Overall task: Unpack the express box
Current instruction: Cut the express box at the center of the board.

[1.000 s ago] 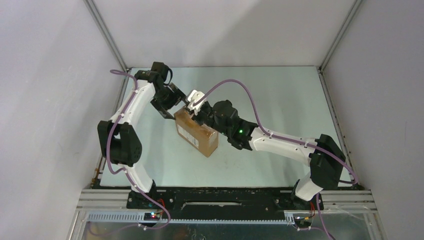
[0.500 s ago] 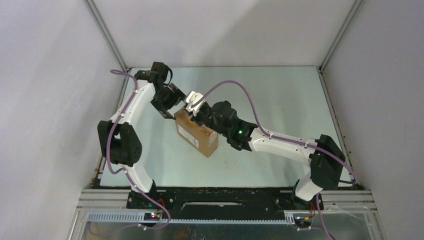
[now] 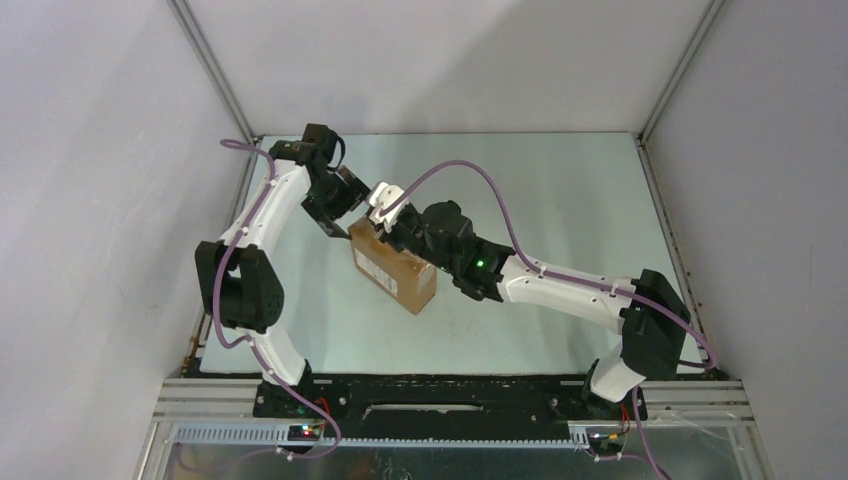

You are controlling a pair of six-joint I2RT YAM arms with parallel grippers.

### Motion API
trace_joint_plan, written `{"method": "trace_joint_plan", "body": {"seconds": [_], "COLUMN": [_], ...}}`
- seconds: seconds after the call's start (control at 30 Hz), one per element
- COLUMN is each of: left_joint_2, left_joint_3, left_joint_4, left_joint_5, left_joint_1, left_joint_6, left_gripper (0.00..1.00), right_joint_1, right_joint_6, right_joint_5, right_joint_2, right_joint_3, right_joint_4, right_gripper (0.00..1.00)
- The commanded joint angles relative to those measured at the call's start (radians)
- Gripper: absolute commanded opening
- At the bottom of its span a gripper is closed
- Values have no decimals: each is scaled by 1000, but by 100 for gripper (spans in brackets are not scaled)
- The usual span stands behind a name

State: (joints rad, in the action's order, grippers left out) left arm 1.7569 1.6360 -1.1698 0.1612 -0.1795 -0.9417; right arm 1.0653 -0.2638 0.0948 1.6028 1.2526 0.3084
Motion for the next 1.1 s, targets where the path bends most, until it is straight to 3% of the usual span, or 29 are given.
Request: {"method": "trace_joint_plan", "body": {"seconds": [0.0, 0.53, 1.07], "left_joint_2": [2, 9, -2], "left_joint_3": [-28, -29, -63], "left_joint_4": [-32, -34, -21], "left_joint_5": [-11, -20, -34], "left_joint_1": [-14, -14, -14], "left_joint_6": [13, 14, -17], "left_gripper": [81, 80, 78], "right_joint_1": [9, -1, -2], "right_joint_6": [-11, -35, 0], "right_joint_5": [12, 50, 46], "right_joint_2": [3, 15, -24], "right_joint_3": [48, 50, 76], "right_joint_4": [9, -48, -236], "right_gripper": [0, 0, 0]}}
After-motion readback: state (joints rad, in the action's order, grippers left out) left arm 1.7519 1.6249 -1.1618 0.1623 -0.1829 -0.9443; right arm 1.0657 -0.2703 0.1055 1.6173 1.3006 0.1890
